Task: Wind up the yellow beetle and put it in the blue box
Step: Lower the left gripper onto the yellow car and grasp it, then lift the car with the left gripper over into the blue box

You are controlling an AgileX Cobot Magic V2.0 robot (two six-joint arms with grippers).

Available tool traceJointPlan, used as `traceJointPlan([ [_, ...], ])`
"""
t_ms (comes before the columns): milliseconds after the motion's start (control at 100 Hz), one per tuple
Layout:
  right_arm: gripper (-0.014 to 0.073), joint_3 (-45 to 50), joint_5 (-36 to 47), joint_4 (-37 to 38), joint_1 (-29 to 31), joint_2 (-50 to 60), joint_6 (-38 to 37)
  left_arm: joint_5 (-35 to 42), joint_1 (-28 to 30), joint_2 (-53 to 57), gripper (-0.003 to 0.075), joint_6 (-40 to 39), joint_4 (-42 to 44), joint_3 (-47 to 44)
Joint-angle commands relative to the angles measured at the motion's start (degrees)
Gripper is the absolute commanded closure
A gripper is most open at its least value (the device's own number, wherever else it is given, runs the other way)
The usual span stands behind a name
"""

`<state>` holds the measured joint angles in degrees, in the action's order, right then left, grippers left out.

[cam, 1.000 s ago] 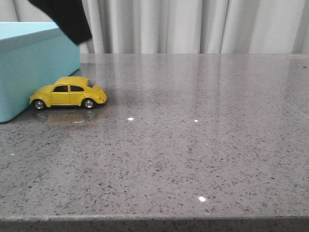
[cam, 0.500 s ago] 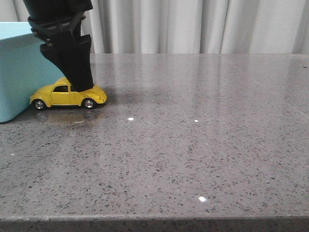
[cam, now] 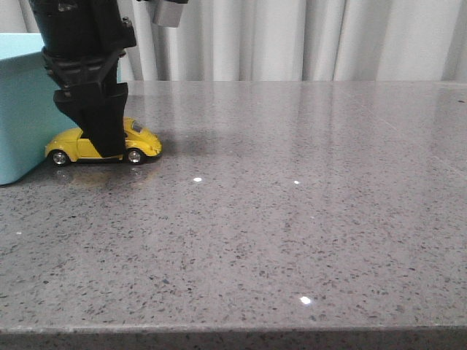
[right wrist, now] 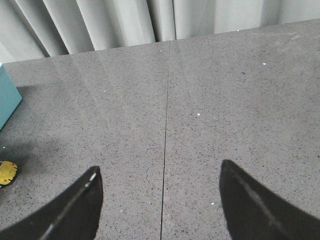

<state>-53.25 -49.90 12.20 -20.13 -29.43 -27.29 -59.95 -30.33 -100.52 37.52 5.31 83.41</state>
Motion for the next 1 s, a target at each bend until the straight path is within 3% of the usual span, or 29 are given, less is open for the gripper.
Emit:
traceJointPlan([
  [0,0.0098,-1.35,4.60,1.13,-0.03,-0.04,0.26,1.69,-0.30,2.48,0.0204,0.54,0.33,1.94],
  [180,0.0098,-1.35,4.60,1.13,-0.03,-0.04,0.26,1.56,-0.30,2.48,0.0225,0.87,0.33,1.94],
  [420,0.0098,-1.35,4.55,1.13,-0.03,-0.04,0.26,1.56,-0.30,2.48,0.0422,0.87,0.33,1.94],
  [540,0.0098,-1.35,4.49,1.13,-0.03,-0.04,0.26,1.56,-0.30,2.48,0.0478,0.87,0.33,1.94],
  [750,0.0098,-1.35,4.49,1.13,-0.03,-0.04,0.26,1.28,-1.41,2.48,0.0482,0.87,0.17,6.04],
  [990,0.0098,-1.35,4.62,1.13,-0.03,-0.04,0.26,-2.38,-4.04,2.60,0.0482,0.58,0.17,18.20],
])
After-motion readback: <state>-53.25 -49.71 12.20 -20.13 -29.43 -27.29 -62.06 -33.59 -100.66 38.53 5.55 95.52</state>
